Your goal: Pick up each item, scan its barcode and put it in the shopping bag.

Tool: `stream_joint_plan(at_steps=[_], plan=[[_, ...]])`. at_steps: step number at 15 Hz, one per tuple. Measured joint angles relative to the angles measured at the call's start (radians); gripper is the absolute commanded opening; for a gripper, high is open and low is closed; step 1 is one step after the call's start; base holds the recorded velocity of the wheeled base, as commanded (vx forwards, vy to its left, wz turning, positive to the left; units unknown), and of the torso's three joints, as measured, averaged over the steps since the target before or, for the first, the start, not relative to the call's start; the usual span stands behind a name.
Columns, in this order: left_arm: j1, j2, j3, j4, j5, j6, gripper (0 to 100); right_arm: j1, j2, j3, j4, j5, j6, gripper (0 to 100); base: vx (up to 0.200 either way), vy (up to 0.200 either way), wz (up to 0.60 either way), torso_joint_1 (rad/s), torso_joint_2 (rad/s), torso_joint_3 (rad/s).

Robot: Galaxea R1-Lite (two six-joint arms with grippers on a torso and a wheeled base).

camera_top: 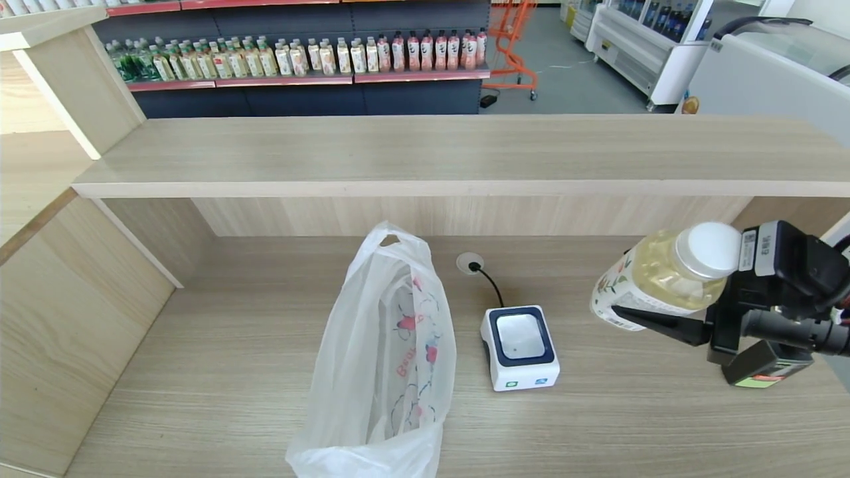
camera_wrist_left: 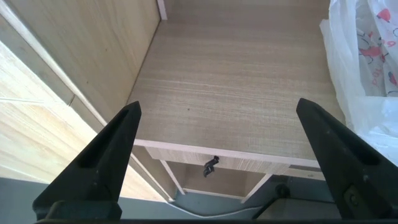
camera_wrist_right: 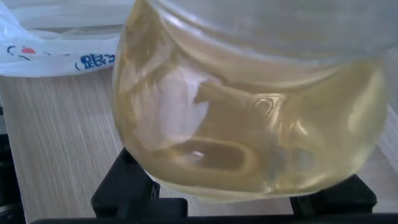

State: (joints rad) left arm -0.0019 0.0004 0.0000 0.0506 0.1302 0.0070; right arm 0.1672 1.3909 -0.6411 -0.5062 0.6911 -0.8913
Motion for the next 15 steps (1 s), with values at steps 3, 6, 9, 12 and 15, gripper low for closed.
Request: stream_joint_plan(at_steps=[3,6,9,12,15], plan=[[0.000,0.000,0.000,0.000,0.000,0.001,100,-0.005,0.076,-0.047,-0.046,-0.004,-0.011,0,0.000,0.000,0.00,0.000,0.00,0.000],[0.000,0.000,0.000,0.000,0.000,0.000,100,-0.001,0.173,-0.059,-0.101,0.053,-0.093,0,0.000,0.000,0.00,0.000,0.00,0.000],[0.000,0.000,0.000,0.000,0.000,0.001,100,-0.001,0.254,-0.060,-0.105,0.128,-0.190,0,0.000,0.000,0.00,0.000,0.00,0.000],[0.001,0.000,0.000,0.000,0.000,0.001,100,-0.002,0.319,-0.067,-0.106,0.181,-0.273,0,0.000,0.000,0.00,0.000,0.00,0.000],[0.000,0.000,0.000,0.000,0.000,0.001,100,-0.001,0.401,-0.088,-0.105,0.257,-0.383,0,0.000,0.000,0.00,0.000,0.00,0.000]])
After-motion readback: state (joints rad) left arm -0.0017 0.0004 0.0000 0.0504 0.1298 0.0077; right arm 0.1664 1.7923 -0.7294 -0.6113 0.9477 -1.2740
